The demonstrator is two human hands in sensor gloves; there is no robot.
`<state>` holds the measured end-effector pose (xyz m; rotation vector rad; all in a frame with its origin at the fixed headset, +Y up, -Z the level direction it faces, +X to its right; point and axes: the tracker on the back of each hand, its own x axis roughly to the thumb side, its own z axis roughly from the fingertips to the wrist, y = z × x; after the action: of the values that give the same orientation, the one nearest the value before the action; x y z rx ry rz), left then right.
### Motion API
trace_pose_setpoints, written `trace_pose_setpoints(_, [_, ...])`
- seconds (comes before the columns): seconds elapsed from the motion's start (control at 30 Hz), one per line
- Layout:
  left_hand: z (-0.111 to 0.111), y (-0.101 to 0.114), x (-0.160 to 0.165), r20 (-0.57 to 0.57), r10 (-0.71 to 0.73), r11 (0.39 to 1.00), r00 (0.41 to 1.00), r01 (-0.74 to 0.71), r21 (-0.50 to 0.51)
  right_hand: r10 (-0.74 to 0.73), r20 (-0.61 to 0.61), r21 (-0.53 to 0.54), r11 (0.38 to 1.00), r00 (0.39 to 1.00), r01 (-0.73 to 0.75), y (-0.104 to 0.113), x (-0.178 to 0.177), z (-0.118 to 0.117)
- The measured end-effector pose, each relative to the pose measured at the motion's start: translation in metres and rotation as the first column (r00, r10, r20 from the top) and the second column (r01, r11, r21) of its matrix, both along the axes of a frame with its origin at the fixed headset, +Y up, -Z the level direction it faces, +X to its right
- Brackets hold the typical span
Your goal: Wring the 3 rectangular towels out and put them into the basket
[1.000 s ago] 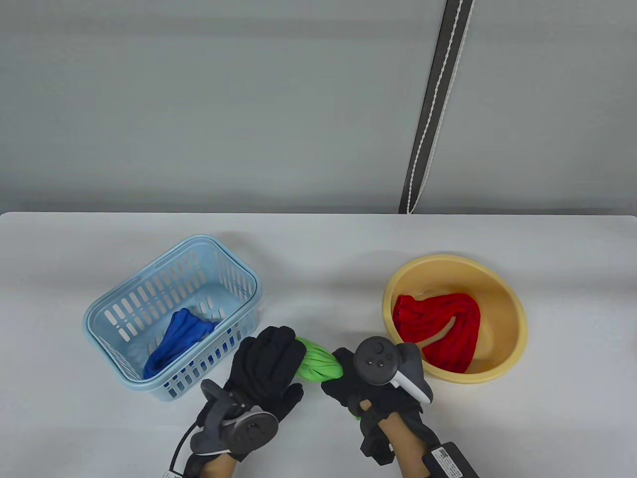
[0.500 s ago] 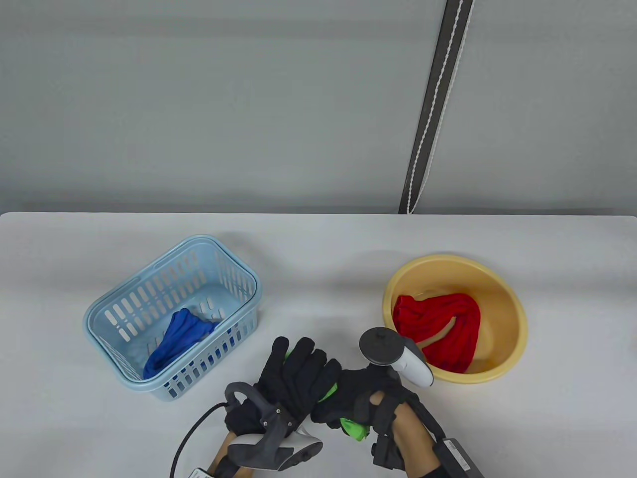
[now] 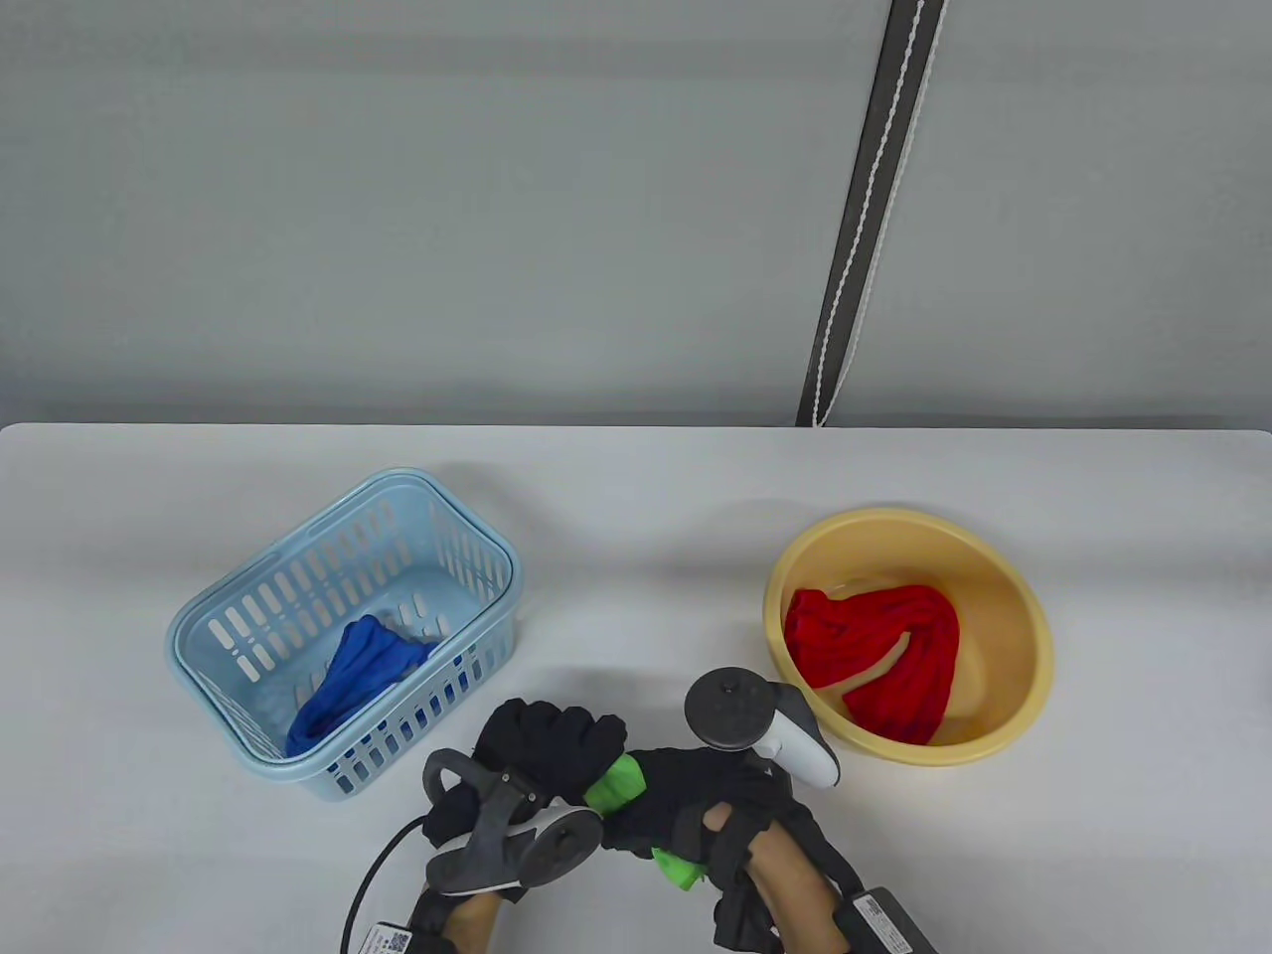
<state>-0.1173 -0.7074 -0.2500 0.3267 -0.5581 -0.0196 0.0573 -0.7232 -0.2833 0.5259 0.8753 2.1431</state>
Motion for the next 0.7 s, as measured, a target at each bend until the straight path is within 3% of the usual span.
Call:
trace_pose_setpoints(0.27, [-0.003, 0.003, 0.002, -0.065, 0.003, 0.994, 0.998, -0.010, -0.109, 0.195, 0.103, 0.293, 0.931, 0.975, -0.217, 0.004, -0.001, 0.001])
trace_pose_setpoints(0.4, [-0.002, 0.008, 0.006, -0.092, 0.031, 0.983, 0.995, -0.047, -0.175, 0.250, 0.159, 0.456, 0.839, 0.955, -0.296, 0.005, -0.001, 0.002])
trace_pose_setpoints(0.53, [-0.004, 0.010, 0.009, -0.139, 0.102, 0.951, 0.985, -0.137, -0.276, 0.267, 0.206, 0.629, 0.701, 0.942, -0.336, 0.006, -0.001, 0.004])
trace_pose_setpoints(0.7, [-0.010, 0.010, 0.007, -0.177, 0.243, 0.859, 0.954, -0.296, -0.418, 0.270, 0.230, 0.771, 0.536, 0.935, -0.344, 0.010, 0.001, 0.008])
